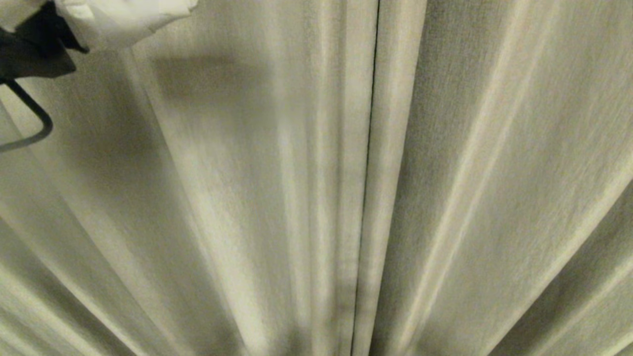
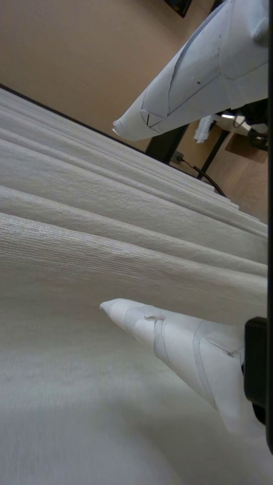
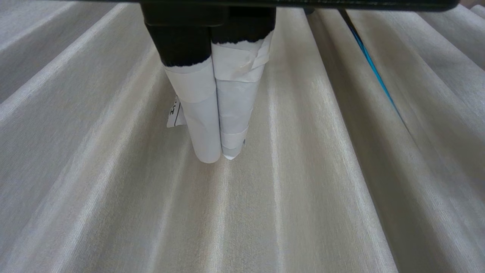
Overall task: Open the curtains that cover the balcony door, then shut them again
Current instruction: Pull the outer curtains open on both sides
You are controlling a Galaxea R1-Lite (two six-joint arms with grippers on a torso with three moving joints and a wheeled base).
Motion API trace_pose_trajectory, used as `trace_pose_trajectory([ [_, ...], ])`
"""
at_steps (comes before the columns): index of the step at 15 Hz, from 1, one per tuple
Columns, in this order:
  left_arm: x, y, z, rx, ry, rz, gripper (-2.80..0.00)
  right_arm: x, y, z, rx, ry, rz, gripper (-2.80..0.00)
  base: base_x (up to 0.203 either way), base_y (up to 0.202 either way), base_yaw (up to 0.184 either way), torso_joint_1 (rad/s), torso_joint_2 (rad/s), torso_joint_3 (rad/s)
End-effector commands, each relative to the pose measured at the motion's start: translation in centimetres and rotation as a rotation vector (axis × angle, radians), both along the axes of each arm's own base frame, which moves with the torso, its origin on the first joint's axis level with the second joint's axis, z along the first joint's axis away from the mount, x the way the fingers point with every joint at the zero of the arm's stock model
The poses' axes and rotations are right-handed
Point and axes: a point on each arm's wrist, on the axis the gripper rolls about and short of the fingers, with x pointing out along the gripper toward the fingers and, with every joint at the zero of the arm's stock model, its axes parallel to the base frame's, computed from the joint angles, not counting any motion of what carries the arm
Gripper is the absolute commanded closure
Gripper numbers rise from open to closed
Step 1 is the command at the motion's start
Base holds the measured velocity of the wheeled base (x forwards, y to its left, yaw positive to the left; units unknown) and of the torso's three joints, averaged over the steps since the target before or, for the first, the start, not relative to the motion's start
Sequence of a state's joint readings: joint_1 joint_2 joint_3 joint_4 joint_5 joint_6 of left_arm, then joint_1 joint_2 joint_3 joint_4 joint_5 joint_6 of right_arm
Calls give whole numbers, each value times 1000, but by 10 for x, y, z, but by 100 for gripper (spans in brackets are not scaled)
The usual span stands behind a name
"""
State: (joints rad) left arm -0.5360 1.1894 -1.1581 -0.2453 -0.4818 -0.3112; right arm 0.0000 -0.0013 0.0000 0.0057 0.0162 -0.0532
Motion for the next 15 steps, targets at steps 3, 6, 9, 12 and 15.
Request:
trace_pose_trajectory([
  [3, 20, -26, -7, 50, 2, 9, -280, 0, 0, 0, 0, 2, 1, 0, 0, 0, 0, 0, 0, 0],
  [6, 32, -42, -3, 66, -22, 108, -280, 0, 0, 0, 0, 2, 1, 0, 0, 0, 0, 0, 0, 0],
  [9, 44, -54, -2, 104, -57, 200, -280, 0, 0, 0, 0, 2, 1, 0, 0, 0, 0, 0, 0, 0],
  [12, 49, -65, -6, 121, -43, 243, -280, 0, 0, 0, 0, 2, 1, 0, 0, 0, 0, 0, 0, 0],
  [15, 51, -77, -7, 136, -44, 288, -280, 0, 0, 0, 0, 2, 1, 0, 0, 0, 0, 0, 0, 0],
])
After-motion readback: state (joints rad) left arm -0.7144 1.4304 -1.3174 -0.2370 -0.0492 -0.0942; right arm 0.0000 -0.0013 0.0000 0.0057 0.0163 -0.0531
